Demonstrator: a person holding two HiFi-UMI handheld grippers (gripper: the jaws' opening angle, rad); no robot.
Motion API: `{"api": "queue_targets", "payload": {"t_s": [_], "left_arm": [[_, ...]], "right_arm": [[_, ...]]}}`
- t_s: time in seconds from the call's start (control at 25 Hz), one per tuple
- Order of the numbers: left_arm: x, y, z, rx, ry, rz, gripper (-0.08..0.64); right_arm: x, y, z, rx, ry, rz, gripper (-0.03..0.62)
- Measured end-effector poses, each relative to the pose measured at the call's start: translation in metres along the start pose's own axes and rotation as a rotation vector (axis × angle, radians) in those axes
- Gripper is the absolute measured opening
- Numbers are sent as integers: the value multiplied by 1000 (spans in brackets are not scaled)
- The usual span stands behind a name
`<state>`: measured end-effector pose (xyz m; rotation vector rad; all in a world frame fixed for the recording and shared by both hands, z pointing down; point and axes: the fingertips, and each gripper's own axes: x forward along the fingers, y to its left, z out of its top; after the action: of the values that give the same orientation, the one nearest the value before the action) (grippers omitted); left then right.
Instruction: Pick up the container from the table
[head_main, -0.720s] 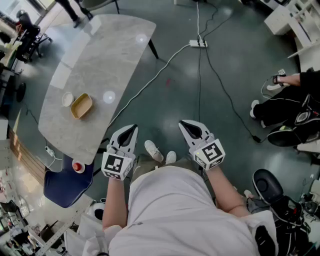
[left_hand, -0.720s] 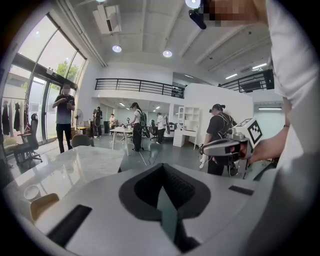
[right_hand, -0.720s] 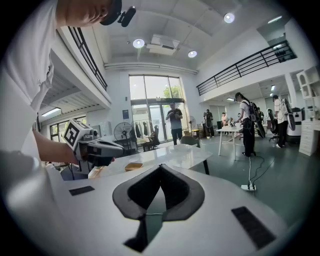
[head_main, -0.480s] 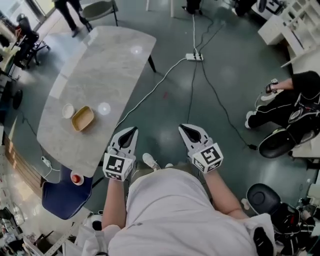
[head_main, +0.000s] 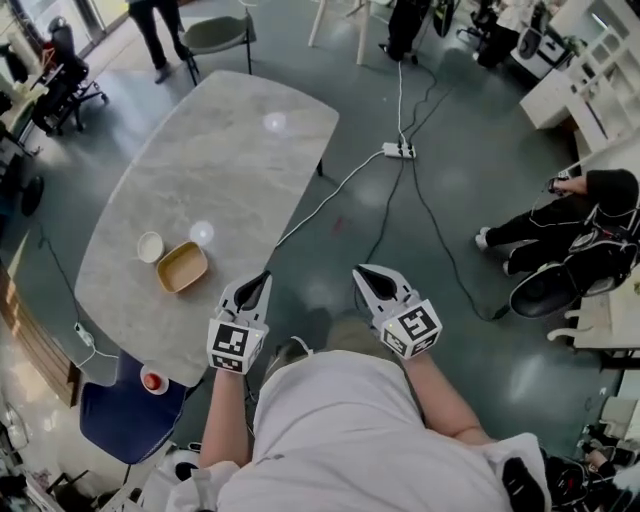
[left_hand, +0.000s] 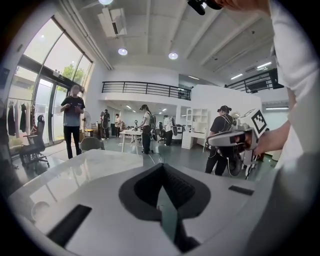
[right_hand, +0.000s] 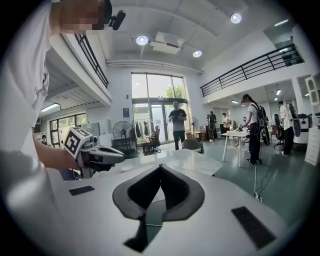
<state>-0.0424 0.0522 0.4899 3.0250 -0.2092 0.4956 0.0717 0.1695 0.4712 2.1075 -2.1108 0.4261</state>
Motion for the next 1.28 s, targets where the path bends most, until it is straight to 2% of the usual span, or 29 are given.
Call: {"api": "queue_targets", "payload": {"t_s": [0.16, 0.36, 0.52, 0.76, 1.0, 1.12, 1.28], "left_arm": [[15, 28, -10, -38, 24, 41, 2], [51, 76, -4, -63, 40, 118, 2], [86, 120, 21, -100, 37, 224, 2], [119, 166, 47, -148, 40, 407, 2], [108, 189, 40, -231, 48, 628, 2], [88, 190, 28, -269, 63, 736, 2], [53, 191, 15, -308, 73, 842, 3]], "right_arm": [[40, -18, 3, 0, 24, 39, 12], [101, -61, 15, -11, 30, 113, 11], [153, -107, 33, 2, 45, 198, 11], [224, -152, 53, -32, 72, 386, 11], [281, -144, 60, -72, 111, 609, 12], [301, -128, 55, -102, 138, 716, 11], [319, -94, 55, -141, 163, 824, 12]]}}
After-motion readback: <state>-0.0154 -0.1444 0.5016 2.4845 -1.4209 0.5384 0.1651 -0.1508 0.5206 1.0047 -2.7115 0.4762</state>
